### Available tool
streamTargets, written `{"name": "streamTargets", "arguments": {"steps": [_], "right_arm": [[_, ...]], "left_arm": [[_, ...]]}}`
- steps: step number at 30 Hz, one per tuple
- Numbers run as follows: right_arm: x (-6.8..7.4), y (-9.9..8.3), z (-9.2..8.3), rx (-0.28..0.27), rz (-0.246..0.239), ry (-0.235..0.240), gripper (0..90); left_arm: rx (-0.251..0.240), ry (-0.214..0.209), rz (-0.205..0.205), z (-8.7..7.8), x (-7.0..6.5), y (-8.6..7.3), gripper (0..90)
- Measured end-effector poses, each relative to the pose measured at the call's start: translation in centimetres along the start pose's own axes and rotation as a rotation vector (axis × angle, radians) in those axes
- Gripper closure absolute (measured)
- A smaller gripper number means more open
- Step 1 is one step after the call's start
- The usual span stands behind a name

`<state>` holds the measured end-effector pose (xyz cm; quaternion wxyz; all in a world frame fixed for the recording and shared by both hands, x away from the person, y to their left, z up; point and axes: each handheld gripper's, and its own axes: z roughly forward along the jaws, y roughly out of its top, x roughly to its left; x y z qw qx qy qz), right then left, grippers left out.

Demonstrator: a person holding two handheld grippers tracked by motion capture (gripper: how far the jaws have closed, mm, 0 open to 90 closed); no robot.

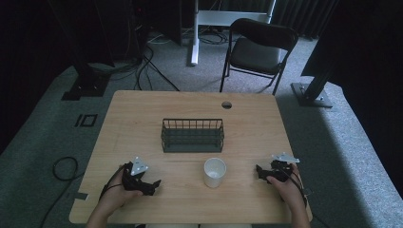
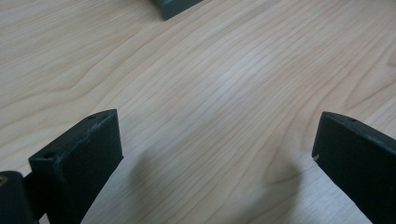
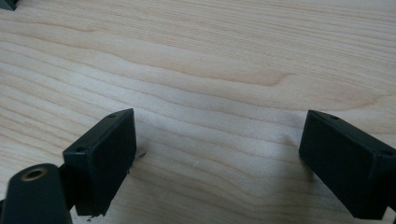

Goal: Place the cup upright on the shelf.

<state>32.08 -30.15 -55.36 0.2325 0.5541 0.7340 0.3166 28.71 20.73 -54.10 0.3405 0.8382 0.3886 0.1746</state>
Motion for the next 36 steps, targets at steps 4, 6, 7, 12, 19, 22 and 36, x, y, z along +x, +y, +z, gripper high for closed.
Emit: {"name": "streamTargets", "arguments": {"steps": [4, 6, 7, 12, 19, 22, 36], "right_arm": [[0.0, 0.0, 0.0, 0.000, 0.000, 0.000, 10.7], [0.0, 0.0, 0.0, 0.000, 0.000, 0.000, 10.7], [0.0, 0.0, 0.0, 0.000, 0.000, 0.000, 10.7], [0.0, 0.0, 0.0, 0.000, 0.000, 0.000, 10.7], [0.0, 0.0, 0.0, 0.000, 0.000, 0.000, 10.7], [0.0, 0.0, 0.0, 0.000, 0.000, 0.000, 10.7], [0.0, 0.0, 0.0, 0.000, -0.001, 0.000, 10.7]], "left_arm": [[-0.038, -0.039, -0.005, 0.4, -0.8, 0.8, 4.4], [-0.042, -0.044, 0.007, 0.7, -1.3, 1.1, 4.4], [-0.042, -0.044, 0.007, 0.7, -1.3, 1.1, 4.4], [-0.050, -0.098, 0.048, 1.2, -2.7, 2.0, 4.5], [-0.065, -0.153, 0.088, 1.6, -4.6, 3.3, 4.5], [-0.074, -0.162, 0.116, 1.6, -5.3, 3.9, 4.5], [-0.145, -0.237, 0.181, 3.0, -8.3, 6.1, 4.5]]}}
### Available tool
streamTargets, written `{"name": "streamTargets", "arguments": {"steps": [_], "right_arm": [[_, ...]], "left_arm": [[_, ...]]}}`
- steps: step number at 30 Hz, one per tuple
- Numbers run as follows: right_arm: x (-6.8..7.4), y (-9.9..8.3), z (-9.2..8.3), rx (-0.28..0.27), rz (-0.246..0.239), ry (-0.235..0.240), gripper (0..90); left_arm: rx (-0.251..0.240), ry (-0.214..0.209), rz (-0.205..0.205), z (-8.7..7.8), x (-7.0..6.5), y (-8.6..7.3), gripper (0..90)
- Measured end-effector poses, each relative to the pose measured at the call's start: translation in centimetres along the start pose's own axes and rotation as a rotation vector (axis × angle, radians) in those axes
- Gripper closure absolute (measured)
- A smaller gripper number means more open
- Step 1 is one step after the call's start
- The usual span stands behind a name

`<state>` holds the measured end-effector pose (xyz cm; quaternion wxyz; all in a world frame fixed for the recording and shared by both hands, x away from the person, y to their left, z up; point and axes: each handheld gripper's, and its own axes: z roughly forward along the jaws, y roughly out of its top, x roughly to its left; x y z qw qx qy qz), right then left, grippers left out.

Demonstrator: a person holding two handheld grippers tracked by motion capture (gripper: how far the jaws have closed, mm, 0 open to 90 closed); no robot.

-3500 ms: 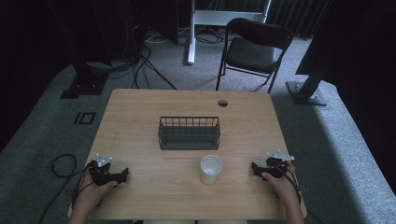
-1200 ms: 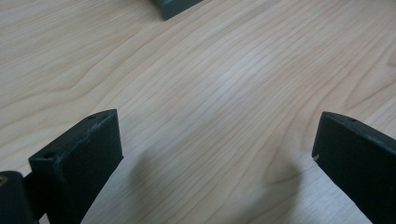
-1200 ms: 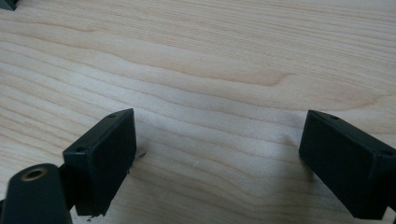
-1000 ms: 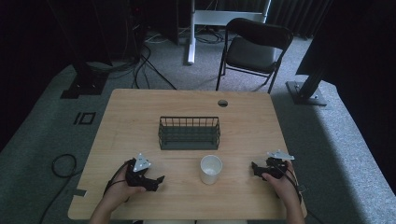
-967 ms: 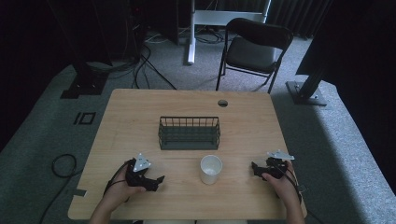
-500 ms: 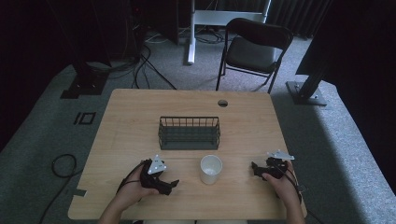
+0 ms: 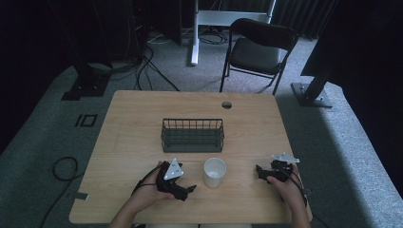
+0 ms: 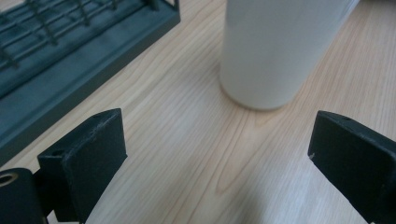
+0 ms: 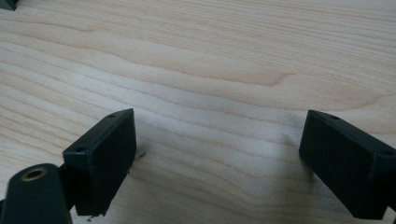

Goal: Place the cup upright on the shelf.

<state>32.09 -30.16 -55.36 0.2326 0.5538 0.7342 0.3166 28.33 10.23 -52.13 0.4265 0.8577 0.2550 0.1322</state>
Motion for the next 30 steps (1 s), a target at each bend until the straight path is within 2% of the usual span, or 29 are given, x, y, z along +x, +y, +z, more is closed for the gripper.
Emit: {"name": "streamTargets", "arguments": {"steps": [7, 15, 18, 30], "right_arm": [[0.0, 0.0, 0.0, 0.000, 0.001, 0.000, 10.7], [0.0, 0.0, 0.0, 0.000, 0.000, 0.000, 10.7], [0.0, 0.0, 0.0, 0.000, 0.001, 0.000, 10.7], [0.0, 0.0, 0.0, 0.000, 0.001, 0.000, 10.7]], "left_arm": [[-0.029, -0.044, 0.022, 1.3, -1.0, 1.4, 5.0], [-0.062, -0.079, 0.012, 2.7, -1.7, 2.4, 5.0], [-0.071, -0.087, 0.021, 3.1, -2.0, 2.7, 5.0], [-0.092, -0.078, 0.043, 4.5, -2.5, 3.8, 5.0]]}}
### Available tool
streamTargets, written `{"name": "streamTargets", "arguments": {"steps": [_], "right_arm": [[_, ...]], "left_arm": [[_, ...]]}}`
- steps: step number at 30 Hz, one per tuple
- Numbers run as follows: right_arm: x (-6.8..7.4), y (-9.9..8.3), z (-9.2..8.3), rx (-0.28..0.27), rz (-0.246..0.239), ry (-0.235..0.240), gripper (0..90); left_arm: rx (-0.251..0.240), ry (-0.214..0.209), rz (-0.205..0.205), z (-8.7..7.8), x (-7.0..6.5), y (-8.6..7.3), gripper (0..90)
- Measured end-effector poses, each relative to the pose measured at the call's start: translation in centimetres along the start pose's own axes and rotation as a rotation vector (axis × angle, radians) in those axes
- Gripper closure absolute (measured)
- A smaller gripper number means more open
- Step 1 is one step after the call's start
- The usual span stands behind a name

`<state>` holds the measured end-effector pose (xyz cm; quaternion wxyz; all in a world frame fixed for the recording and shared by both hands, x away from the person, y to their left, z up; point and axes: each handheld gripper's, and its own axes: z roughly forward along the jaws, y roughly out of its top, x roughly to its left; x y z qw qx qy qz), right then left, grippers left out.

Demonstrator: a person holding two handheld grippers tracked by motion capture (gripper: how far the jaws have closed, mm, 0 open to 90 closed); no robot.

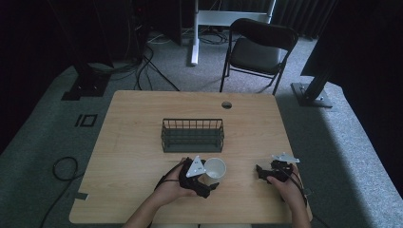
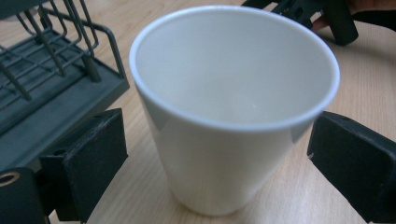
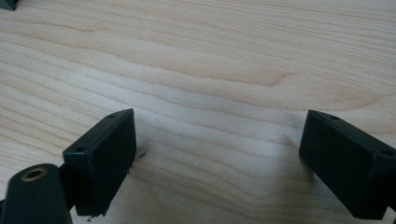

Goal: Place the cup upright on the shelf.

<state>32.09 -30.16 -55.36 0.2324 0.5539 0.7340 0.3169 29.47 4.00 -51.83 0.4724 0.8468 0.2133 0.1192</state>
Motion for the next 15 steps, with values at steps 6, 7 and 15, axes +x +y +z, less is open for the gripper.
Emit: {"name": "streamTargets", "arguments": {"steps": [6, 7, 15], "right_arm": [[0.00, 0.00, 0.00, 0.000, 0.000, 0.000, 10.7], [0.00, 0.00, 0.00, 0.000, 0.000, 0.000, 10.7], [0.00, 0.00, 0.00, 0.000, 0.000, 0.000, 10.7]], "left_arm": [[-0.013, 0.008, 0.003, 0.46, -0.02, 0.50, 5.0], [-0.013, 0.008, 0.003, 0.46, -0.02, 0.50, 5.0], [-0.030, 0.000, -0.001, 0.96, -0.08, 0.86, 7.0]]}}
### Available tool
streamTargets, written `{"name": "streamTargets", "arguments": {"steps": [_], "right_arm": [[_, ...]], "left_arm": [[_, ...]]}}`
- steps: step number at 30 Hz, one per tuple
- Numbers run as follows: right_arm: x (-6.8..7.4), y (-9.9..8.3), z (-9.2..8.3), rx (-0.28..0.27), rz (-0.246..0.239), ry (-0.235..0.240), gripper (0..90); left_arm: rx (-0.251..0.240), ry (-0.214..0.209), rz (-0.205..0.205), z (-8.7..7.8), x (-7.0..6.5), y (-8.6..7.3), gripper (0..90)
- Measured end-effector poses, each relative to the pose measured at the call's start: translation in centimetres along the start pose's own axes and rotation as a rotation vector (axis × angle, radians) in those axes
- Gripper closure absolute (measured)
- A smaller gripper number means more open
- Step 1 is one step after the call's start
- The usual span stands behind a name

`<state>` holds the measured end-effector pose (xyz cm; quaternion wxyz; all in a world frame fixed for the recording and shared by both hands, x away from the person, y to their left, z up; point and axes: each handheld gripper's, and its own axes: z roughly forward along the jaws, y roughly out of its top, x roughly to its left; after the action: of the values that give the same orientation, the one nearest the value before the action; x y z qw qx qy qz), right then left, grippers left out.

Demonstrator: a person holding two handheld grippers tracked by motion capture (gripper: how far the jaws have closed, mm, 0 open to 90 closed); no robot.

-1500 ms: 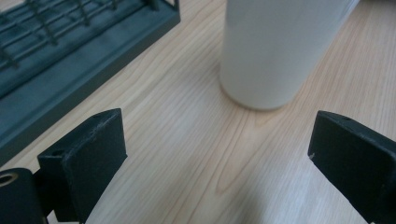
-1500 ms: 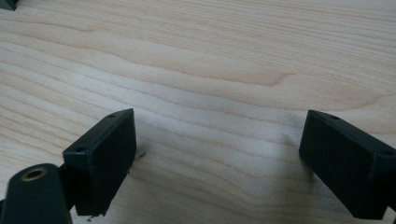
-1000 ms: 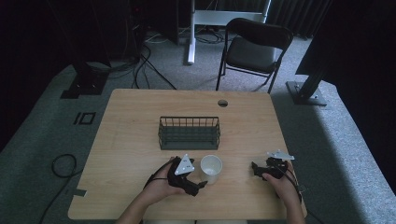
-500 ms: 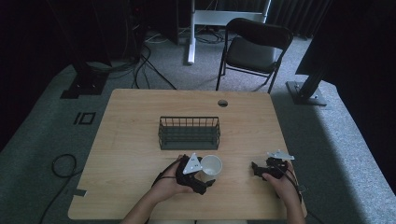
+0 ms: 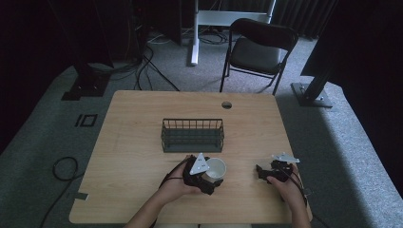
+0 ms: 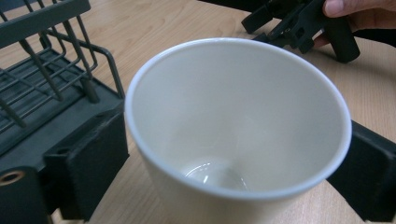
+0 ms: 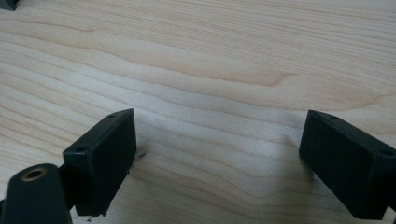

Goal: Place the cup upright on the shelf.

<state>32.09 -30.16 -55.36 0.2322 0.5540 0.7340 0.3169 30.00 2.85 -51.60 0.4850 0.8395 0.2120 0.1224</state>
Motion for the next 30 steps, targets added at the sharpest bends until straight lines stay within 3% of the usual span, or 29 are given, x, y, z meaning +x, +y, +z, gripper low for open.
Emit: {"name": "streamTargets", "arguments": {"steps": [4, 8, 16, 30], "right_arm": [[0.0, 0.0, 0.0, 0.000, 0.000, 0.000, 10.7], [0.0, 0.0, 0.0, 0.000, 0.000, 0.000, 10.7], [0.0, 0.0, 0.0, 0.000, 0.000, 0.000, 10.7], [0.0, 0.0, 0.0, -0.001, 0.000, 0.000, 10.7]], "left_arm": [[0.002, 0.008, 0.006, 0.3, -0.2, 0.0, 11.9], [-0.024, 0.022, -0.030, 0.3, 0.0, 0.2, 19.6], [-0.003, 0.021, 0.026, 0.0, -0.2, 0.5, 20.5], [-0.029, 0.036, 0.028, -1.1, 0.3, 1.9, 20.6]]}}
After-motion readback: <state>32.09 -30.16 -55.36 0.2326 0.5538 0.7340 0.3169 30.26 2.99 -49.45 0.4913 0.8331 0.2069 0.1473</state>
